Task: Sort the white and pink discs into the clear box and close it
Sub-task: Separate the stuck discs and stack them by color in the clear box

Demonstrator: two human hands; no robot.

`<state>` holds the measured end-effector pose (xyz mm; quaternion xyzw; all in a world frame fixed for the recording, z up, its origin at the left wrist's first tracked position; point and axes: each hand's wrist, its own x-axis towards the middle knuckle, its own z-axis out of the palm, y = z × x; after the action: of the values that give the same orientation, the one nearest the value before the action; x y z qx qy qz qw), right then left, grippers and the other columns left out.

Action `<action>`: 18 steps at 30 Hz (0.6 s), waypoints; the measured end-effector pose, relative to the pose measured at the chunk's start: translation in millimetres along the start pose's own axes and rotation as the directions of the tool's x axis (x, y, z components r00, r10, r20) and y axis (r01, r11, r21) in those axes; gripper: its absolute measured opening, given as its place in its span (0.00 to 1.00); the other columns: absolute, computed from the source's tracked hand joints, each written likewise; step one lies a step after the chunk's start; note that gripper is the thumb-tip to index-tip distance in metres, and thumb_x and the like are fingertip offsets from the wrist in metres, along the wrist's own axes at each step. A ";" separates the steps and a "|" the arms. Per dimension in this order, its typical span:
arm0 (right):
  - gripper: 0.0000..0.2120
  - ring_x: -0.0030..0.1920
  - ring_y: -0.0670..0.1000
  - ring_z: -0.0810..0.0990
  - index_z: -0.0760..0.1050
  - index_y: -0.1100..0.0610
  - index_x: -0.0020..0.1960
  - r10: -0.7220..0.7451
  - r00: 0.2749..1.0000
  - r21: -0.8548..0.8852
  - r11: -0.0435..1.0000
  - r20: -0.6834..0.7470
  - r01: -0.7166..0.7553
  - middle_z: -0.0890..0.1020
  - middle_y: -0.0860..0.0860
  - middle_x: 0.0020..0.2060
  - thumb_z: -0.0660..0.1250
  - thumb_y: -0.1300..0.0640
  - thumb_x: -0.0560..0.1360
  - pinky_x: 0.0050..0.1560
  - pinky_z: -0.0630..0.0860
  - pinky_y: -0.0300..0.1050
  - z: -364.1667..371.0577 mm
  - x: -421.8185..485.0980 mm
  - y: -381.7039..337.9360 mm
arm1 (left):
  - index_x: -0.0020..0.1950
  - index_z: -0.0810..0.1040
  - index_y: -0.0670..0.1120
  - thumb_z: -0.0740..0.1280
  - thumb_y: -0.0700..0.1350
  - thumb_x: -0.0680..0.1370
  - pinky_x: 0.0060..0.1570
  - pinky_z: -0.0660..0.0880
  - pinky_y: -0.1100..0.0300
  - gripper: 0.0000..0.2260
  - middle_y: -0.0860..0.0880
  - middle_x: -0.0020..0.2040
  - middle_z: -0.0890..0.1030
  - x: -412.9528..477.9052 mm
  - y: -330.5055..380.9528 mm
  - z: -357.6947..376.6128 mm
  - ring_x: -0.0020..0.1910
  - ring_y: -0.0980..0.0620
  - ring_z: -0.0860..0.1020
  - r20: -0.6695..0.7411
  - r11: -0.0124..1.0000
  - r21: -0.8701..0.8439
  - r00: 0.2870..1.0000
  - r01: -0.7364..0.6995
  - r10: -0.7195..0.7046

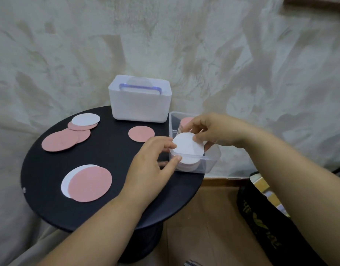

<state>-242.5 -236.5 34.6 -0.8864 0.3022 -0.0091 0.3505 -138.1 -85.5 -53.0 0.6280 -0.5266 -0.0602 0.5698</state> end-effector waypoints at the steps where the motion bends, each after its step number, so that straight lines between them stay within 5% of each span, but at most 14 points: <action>1: 0.15 0.47 0.51 0.79 0.76 0.53 0.59 0.002 1.000 -0.017 1.000 -0.003 -0.002 0.77 0.49 0.49 0.63 0.67 0.75 0.42 0.81 0.42 1.4 1.2 0.0 | 0.52 0.77 0.47 0.71 0.41 0.72 0.41 0.77 0.70 0.10 0.58 0.55 0.74 -0.4 0.0 -0.2 0.53 0.64 0.74 -0.001 1.000 -0.005 1.000 0.000 0.000; 6: 0.12 0.45 0.55 0.81 0.76 0.56 0.55 0.003 0.999 -0.095 0.995 -0.032 -0.006 0.80 0.53 0.50 0.61 0.67 0.75 0.40 0.81 0.42 5.6 2.5 0.5 | 0.52 0.78 0.47 0.71 0.40 0.72 0.41 0.76 0.71 0.09 0.58 0.55 0.74 -1.0 0.5 -0.2 0.54 0.65 0.74 0.000 1.000 -0.027 1.000 0.013 -0.013; 10: 0.13 0.43 0.55 0.82 0.79 0.55 0.55 -0.009 0.999 -0.195 0.981 -0.048 0.000 0.82 0.52 0.49 0.62 0.66 0.75 0.49 0.80 0.48 7.3 1.8 -0.8 | 0.52 0.78 0.47 0.71 0.40 0.72 0.42 0.77 0.70 0.10 0.58 0.55 0.74 -1.6 -0.1 -0.4 0.54 0.64 0.75 0.003 0.999 -0.033 1.000 0.012 -0.012; 18: 0.14 0.41 0.45 0.76 0.77 0.52 0.61 -0.033 0.999 -0.340 0.940 -0.015 0.026 0.81 0.48 0.50 0.64 0.58 0.76 0.49 0.74 0.39 10.0 -1.2 -3.2 | 0.52 0.78 0.47 0.71 0.40 0.72 0.42 0.76 0.71 0.09 0.59 0.55 0.74 -1.4 1.2 -0.8 0.53 0.64 0.75 0.008 0.999 -0.032 1.000 0.013 -0.013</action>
<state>-239.6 -227.8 29.3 -0.9379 0.2894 0.0286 0.1893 -138.8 -83.7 -52.5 0.6219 -0.5236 -0.0750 0.5775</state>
